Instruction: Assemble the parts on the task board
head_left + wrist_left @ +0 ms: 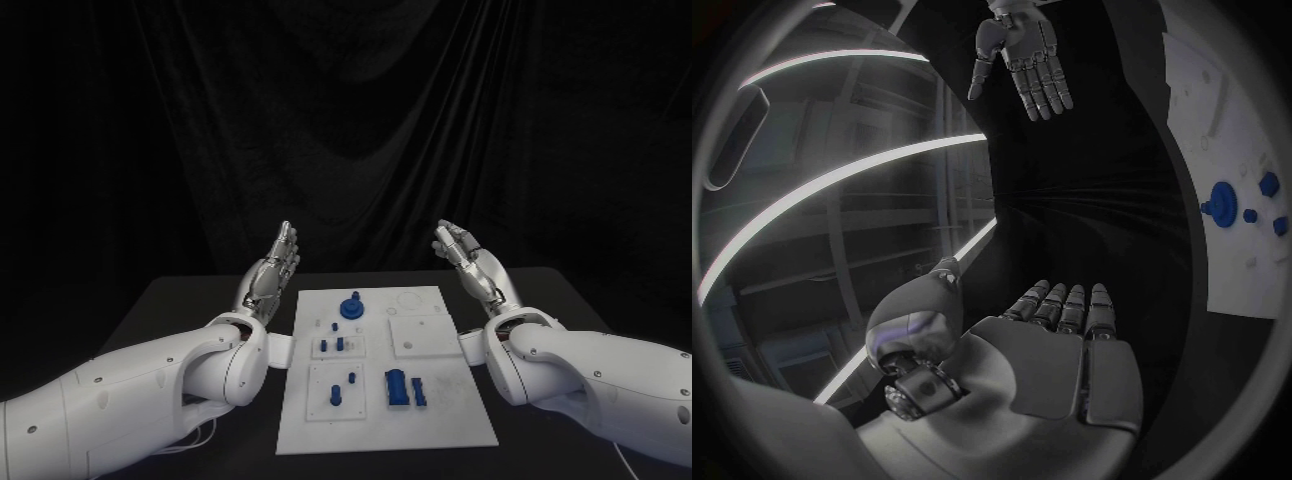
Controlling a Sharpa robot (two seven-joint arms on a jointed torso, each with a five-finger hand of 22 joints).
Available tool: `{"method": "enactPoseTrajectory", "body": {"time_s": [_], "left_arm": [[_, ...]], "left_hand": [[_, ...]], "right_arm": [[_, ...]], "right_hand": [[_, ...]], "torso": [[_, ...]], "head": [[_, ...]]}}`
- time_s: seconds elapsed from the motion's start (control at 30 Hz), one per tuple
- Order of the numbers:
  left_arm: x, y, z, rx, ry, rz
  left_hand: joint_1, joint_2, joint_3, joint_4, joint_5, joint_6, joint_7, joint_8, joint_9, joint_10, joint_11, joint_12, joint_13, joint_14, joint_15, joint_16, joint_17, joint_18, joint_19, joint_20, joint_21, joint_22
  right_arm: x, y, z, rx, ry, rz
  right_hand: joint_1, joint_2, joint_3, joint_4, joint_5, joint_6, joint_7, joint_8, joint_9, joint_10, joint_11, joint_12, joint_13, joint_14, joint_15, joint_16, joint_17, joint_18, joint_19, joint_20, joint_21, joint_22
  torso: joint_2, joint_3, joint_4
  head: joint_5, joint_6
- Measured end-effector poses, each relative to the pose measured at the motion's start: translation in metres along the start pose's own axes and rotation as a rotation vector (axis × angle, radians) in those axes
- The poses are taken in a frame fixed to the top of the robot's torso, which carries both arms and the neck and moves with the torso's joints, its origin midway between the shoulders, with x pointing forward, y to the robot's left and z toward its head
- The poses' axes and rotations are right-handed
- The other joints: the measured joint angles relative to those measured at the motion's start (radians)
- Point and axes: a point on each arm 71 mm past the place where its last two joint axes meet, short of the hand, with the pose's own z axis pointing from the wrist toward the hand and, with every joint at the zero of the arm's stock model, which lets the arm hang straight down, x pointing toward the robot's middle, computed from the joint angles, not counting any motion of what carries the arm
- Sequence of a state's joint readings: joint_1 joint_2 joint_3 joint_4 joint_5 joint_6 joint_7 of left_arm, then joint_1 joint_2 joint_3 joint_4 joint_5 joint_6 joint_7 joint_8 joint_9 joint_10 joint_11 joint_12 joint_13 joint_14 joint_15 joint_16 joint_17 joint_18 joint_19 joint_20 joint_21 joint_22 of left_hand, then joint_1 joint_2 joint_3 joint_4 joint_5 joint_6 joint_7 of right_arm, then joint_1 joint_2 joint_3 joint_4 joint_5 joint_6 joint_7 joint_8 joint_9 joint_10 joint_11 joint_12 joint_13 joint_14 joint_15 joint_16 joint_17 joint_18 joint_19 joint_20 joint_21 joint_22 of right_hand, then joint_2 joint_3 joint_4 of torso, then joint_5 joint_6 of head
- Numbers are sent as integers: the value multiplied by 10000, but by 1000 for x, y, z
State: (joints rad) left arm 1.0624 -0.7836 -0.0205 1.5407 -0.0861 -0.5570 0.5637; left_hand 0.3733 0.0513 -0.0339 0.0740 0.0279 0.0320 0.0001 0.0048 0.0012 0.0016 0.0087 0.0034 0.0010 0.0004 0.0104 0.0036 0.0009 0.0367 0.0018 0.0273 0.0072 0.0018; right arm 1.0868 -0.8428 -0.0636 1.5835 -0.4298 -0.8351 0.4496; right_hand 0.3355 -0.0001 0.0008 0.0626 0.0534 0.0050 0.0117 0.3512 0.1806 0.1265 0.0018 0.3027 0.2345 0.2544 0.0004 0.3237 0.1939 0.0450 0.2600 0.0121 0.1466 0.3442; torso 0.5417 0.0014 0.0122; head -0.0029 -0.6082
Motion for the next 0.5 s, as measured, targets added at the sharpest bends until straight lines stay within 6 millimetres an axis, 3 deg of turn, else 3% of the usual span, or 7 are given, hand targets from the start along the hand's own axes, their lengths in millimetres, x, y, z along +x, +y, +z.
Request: {"method": "enactPoseTrajectory", "body": {"time_s": [0.07, 0.23, 0.27, 0.5], "left_arm": [[0, -1, -1, -170, -431, 16], [0, 0, -3, -524, -1158, 91], [-1, 0, -3, -596, -1289, 113], [-4, 2, -3, -844, -1688, 174]], "left_hand": [[-300, -135, 77, -205, -76, -107, 0, 0, 0, 0, 0, 0, 0, 0, 0, 0, 0, -89, -29, -76, -38, -2], [-925, -342, 230, -490, -175, -178, -1, 0, 1, 0, 0, 0, 0, -2, -2, 0, 0, -156, -29, -148, -38, -3], [-1058, -371, 255, -529, -176, -178, -1, 0, 1, 0, 1, 0, 0, -21, -19, 0, 0, -156, -29, -148, -38, -3], [-1738, -471, 304, -633, -216, -248, -1, 0, 2, 0, 1, 0, 1, -36, -35, 0, 2, -154, 7, -183, -38, -2]], "right_arm": [[5, 0, 2, 366, -124, 616], [14, -1, 5, 1136, -359, 1850], [16, -1, 6, 1315, -413, 2118], [20, -4, 7, 1974, -615, 3066]], "right_hand": [[-257, 0, -4, -170, -137, -19, -19, -268, -138, -105, 1, -232, -180, -201, 5, -254, -149, -149, -196, -40, -109, -264], [-826, 4, 1, -403, -349, -37, -37, -868, -448, -268, 5, -748, -580, -635, -2, -807, -481, -159, -636, -81, -353, -851], [-942, 3, -8, -436, -349, -37, -37, -989, -506, -362, 3, -854, -660, -717, -1, -920, -548, -301, -730, -89, -406, -971], [-1559, 14, -19, -537, -442, -37, -37, -1641, -852, -956, -26, -1413, -1094, -1171, -26, -1513, -908, -299, -1196, -124, -986, -1609]], "torso": [[9, -5, -40], [19, -11, -96], [20, -12, -102], [25, -15, -118]], "head": [[16, 48], [32, 79], [33, 81], [27, 82]]}}
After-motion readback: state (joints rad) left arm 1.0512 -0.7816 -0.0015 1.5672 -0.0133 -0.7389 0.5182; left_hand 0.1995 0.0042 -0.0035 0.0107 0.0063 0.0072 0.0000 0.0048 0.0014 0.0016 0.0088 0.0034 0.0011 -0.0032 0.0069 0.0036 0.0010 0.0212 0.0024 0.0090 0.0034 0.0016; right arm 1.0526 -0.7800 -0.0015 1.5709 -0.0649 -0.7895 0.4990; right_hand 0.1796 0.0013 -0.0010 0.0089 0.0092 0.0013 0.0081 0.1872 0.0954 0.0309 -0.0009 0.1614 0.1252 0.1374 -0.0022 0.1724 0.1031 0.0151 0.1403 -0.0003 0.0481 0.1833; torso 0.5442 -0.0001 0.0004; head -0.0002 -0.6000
